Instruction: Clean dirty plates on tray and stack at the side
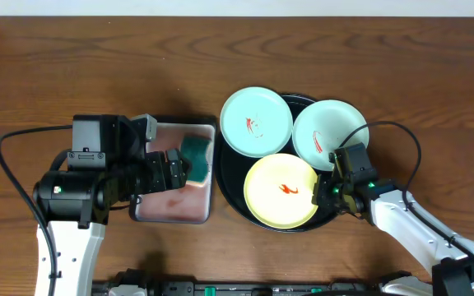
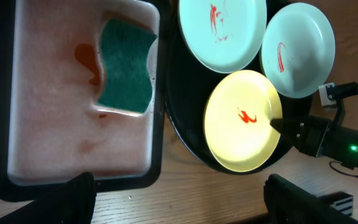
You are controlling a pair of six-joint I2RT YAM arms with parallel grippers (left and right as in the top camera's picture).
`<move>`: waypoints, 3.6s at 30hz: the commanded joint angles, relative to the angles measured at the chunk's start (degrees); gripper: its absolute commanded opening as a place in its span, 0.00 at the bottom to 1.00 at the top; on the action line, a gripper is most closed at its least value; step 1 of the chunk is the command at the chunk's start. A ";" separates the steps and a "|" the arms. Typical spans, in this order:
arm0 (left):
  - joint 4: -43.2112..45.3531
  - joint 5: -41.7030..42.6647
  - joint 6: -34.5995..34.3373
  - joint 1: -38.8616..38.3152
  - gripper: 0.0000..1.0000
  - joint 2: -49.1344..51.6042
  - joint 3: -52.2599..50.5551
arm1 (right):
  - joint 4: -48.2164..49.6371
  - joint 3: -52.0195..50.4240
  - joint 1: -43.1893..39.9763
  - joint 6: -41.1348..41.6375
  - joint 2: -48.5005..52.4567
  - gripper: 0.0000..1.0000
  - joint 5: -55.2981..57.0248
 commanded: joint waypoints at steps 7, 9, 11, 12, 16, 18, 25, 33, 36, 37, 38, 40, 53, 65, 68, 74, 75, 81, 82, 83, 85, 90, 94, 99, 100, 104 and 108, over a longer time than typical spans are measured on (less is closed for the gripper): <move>-0.39 -2.73 1.79 -0.09 0.84 0.90 -1.62 | 0.61 0.72 0.39 -4.87 0.57 0.21 0.02; -0.39 -7.50 1.53 -0.74 0.81 2.36 -3.82 | 0.61 0.79 0.39 -6.64 0.46 0.24 -2.32; 0.07 -14.75 -1.92 -2.25 0.76 5.29 -5.75 | -0.11 1.11 0.39 -7.63 -0.66 0.26 -4.04; 0.31 -16.65 -3.19 -2.91 0.75 6.51 -6.01 | -0.70 1.31 0.39 -8.04 -1.33 0.26 -4.02; 5.90 -21.86 -5.99 -7.32 0.71 14.03 -6.03 | -7.04 3.50 0.39 -10.45 -6.36 0.29 -4.00; 9.46 -24.87 -6.01 -9.73 0.68 18.05 -6.03 | -10.86 4.96 0.39 -10.88 -8.61 0.30 -4.00; 19.63 -27.26 -6.19 -14.60 0.57 34.75 -6.03 | -20.76 8.66 0.39 -12.28 -16.33 0.35 -4.02; 25.90 -27.23 -6.16 -14.62 0.11 45.42 -6.03 | -22.25 8.66 0.39 -12.26 -17.86 0.36 -4.24; 22.97 -27.26 -6.16 -14.62 0.07 45.46 -5.92 | -23.04 8.66 0.39 -12.26 -17.86 0.37 -4.24; 22.14 -27.32 -6.14 -14.60 0.07 45.20 -5.79 | -23.15 8.66 0.39 -12.26 -17.86 0.37 -4.24; 20.06 -27.28 -6.16 -14.32 0.07 44.04 -5.11 | -23.23 8.66 0.39 -12.26 -17.86 0.37 -4.24; 16.81 -27.28 -6.19 -13.66 0.07 41.59 -3.52 | -23.21 8.66 0.39 -12.26 -17.86 0.37 -4.24; 17.57 -25.90 -6.16 -12.46 0.48 35.52 -6.93 | -22.80 8.66 0.39 -12.26 -17.86 0.44 -4.17; 24.26 -24.48 -6.14 -12.50 0.07 37.27 -13.18 | -22.99 8.66 0.39 -12.28 -17.86 0.46 -4.17; 20.48 -24.48 -6.14 -12.50 0.07 35.10 -9.77 | -22.86 8.63 0.39 -12.28 -17.86 0.55 -3.41; 12.31 -24.46 -5.92 -12.52 0.07 30.14 -2.12 | -22.32 8.61 0.37 -11.98 -14.80 0.50 1.16; 10.43 -24.44 -5.95 -12.52 0.07 29.31 -0.46 | -22.29 8.61 0.35 -11.98 -13.09 0.46 1.18; 5.18 -17.46 -5.97 -12.57 0.07 26.05 5.42 | -15.72 8.61 0.11 -10.49 -0.83 0.22 -1.18; 5.20 -13.31 -5.97 -12.66 0.07 25.49 5.75 | -15.08 8.61 0.11 -10.14 0.44 0.20 -1.66; 5.31 -10.45 -5.99 -12.92 0.07 25.18 5.77 | -14.16 8.61 0.11 -9.57 2.69 0.17 -1.79; 5.20 -7.45 -6.01 -14.12 0.07 25.03 5.77 | -13.09 8.61 0.09 -9.44 5.20 0.13 -1.60; 6.25 -6.64 -6.27 -20.39 0.07 25.05 5.77 | -9.42 8.61 0.11 -9.11 9.73 0.04 -0.81; 10.19 -6.88 -9.57 -25.86 0.07 25.07 5.77 | -6.99 8.61 0.09 -7.50 10.49 0.01 1.75; 17.94 -8.00 -17.07 -32.15 0.07 26.53 4.57 | -7.67 8.61 0.00 -6.86 10.45 0.01 2.05; 19.04 -8.00 -17.90 -32.83 0.08 26.97 4.26 | -7.78 8.61 0.00 -6.86 10.45 0.01 2.08; 25.59 -7.96 -22.18 -37.35 0.07 32.61 3.21 | -8.87 8.61 0.00 -6.86 10.45 0.01 2.05; 29.86 -7.67 -27.15 -40.46 0.08 40.37 3.21 | -9.75 8.61 0.00 -6.88 10.45 0.01 2.05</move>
